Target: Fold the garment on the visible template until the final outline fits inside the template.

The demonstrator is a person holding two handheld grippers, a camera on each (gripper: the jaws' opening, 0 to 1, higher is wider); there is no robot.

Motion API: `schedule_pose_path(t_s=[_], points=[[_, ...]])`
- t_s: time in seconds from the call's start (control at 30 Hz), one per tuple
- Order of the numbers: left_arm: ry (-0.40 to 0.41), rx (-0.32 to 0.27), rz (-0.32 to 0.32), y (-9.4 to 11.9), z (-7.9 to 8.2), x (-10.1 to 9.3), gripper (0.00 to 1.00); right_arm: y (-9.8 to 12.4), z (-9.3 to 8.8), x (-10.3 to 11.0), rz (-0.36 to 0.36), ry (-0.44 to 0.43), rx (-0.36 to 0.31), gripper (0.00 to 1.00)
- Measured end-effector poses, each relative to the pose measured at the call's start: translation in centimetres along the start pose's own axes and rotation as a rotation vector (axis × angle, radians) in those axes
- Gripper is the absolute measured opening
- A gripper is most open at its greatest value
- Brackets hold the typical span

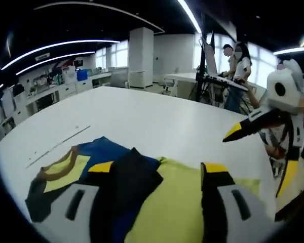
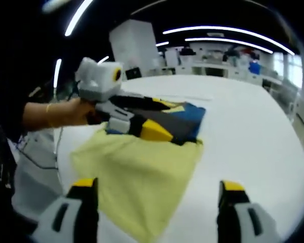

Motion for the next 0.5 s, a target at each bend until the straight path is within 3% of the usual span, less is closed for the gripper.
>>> schedule_pose_path(t_s=[0.27, 0.37, 0.5], points=[[0.034, 0.004, 0.026, 4.5, -1.7, 0.1, 0.8, -0.1, 0.8, 0.9, 0.076, 0.077, 0.021, 0.99], [0.095, -0.026, 0.032, 6.6, -2.2, -0.1, 0.84, 0.0, 0.9, 1.4, 0.112, 0.105, 0.031, 0.99], [0.083, -0.027, 0.046, 9.1, -2.6, -0.3, 0.9, 0.1, 0.8, 1.7, 0.145, 0.118, 0.043, 0.99]])
Point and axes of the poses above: the point that each gripper's makers call its tool centre point, and the gripper's own axes: y roughly backward along the fingers, x roughly to its left, z roughly out of its top, the point moved 10 cm from there along y, roughly backward along the fingers, and after that the axes turned 9 degrees about -z, right-handed, at the moved point
